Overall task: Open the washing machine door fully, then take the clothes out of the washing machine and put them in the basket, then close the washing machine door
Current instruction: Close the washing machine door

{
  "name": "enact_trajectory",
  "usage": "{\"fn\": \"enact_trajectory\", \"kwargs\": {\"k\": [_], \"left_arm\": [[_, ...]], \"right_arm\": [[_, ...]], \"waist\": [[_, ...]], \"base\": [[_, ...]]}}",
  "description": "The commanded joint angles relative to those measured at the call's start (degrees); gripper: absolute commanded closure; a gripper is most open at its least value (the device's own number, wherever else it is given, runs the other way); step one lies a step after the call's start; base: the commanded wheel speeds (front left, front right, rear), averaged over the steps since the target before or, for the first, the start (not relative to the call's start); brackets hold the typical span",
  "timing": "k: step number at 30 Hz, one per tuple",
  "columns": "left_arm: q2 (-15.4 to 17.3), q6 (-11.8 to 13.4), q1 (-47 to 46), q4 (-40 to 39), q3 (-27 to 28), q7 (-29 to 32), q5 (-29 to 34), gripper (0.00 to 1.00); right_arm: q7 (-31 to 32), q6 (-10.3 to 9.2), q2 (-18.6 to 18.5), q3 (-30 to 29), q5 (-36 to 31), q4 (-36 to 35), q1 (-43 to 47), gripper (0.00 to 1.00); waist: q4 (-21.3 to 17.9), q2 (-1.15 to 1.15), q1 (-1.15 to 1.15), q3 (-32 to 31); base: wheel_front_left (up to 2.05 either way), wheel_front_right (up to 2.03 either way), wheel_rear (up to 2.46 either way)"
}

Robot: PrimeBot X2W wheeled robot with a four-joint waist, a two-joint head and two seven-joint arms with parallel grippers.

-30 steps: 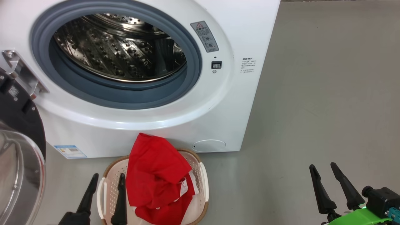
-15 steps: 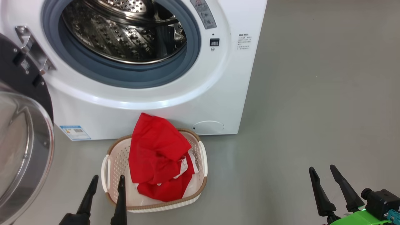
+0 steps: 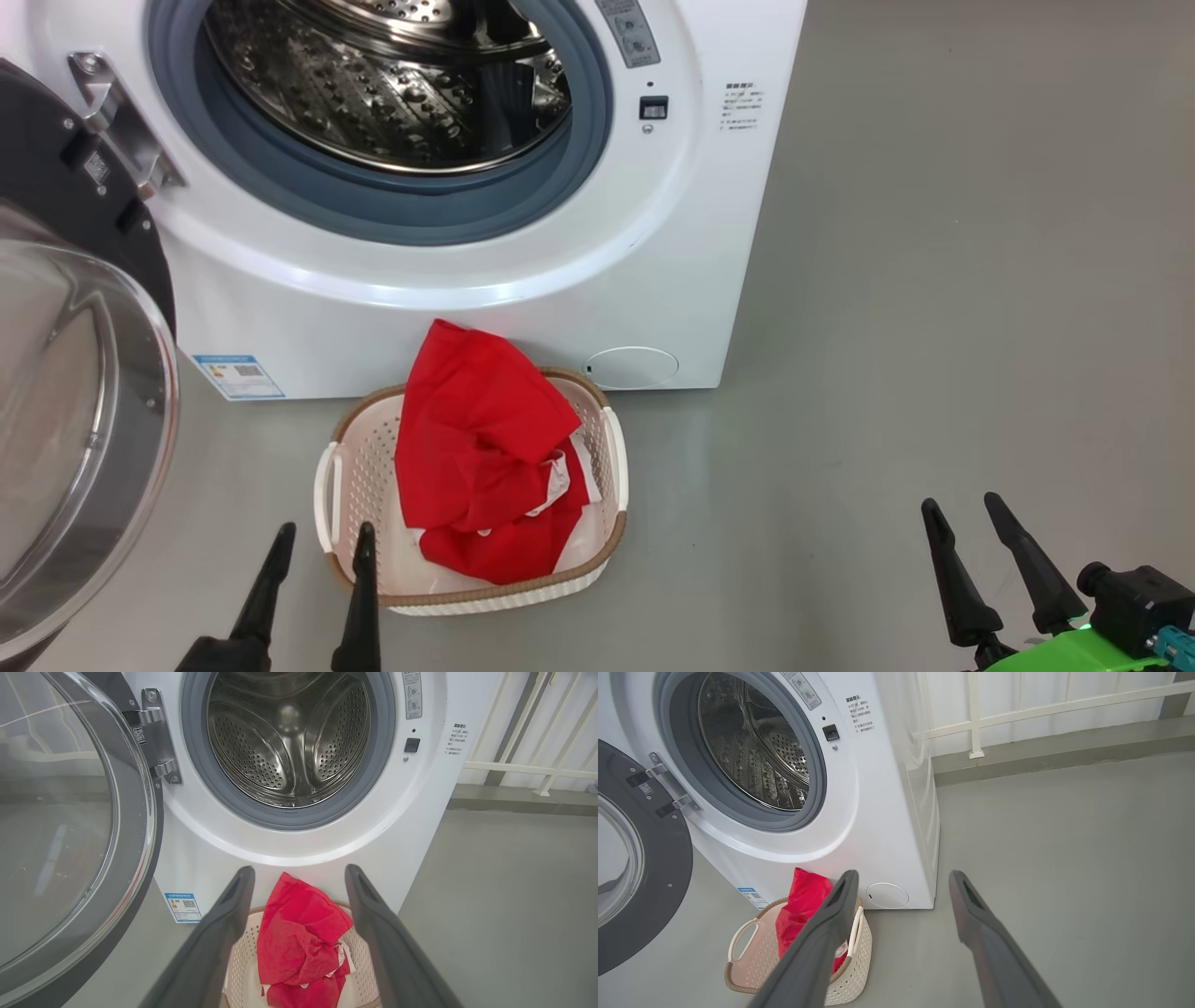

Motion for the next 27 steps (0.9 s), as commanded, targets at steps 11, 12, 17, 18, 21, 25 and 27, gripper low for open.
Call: {"fn": "enact_trajectory", "kwargs": {"k": [11, 12, 17, 18, 21, 25, 27], "left_arm": [[0.65, 2.14, -1.03, -0.19, 0.85, -0.28, -3.79, 0.00], [0.65, 2.39, -0.86, -0.22, 0.70, -0.28, -4.13, 0.00], [0.65, 3.65, 0.41, 0.30, -0.48, -0.28, -5.88, 0.00], [0.65, 3.88, 0.67, 0.42, -0.66, -0.28, -6.20, 0.00], [0.65, 4.53, 1.41, 0.61, -1.12, -0.28, -7.09, 0.00], [0.65, 5.29, 2.44, 0.76, -1.58, -0.28, -8.07, 0.00], [0.65, 5.64, 3.04, 0.70, -1.99, -0.28, -8.50, 0.00]], "right_arm": [[-0.37, 0.36, -1.58, 4.39, -0.20, -1.25, -1.77, 0.00], [-0.37, 0.36, -1.75, 4.86, -0.17, -1.15, -1.92, 0.00], [-0.37, 0.36, -2.67, 7.82, 0.04, -0.56, -3.02, 0.00], [-0.37, 0.36, -2.83, 8.47, 0.07, -0.45, -3.29, 0.00], [-0.37, 0.36, -3.29, 10.22, 0.05, -0.18, -4.11, 0.00], [-0.37, 0.36, -3.66, 11.74, 0.24, 0.20, -4.72, 0.00], [-0.37, 0.36, -3.74, 12.33, 0.36, 0.33, -4.78, 0.00]], "waist": [[5.84, 0.00, 0.00, -0.10], [6.85, 0.00, 0.00, -0.19], [12.45, 0.00, 0.00, -0.59], [13.63, 0.00, 0.00, -0.69], [17.09, 0.00, 0.00, -1.07], [21.46, 0.00, 0.00, -1.84], [23.49, 0.00, 0.00, -2.26]], "base": [[0.00, 0.00, 0.00], [0.00, 0.00, 0.00], [0.00, 0.00, 0.00], [0.00, 0.00, 0.00], [0.00, 0.00, 0.00], [0.00, 0.00, 0.00], [0.00, 0.00, 0.00]]}}
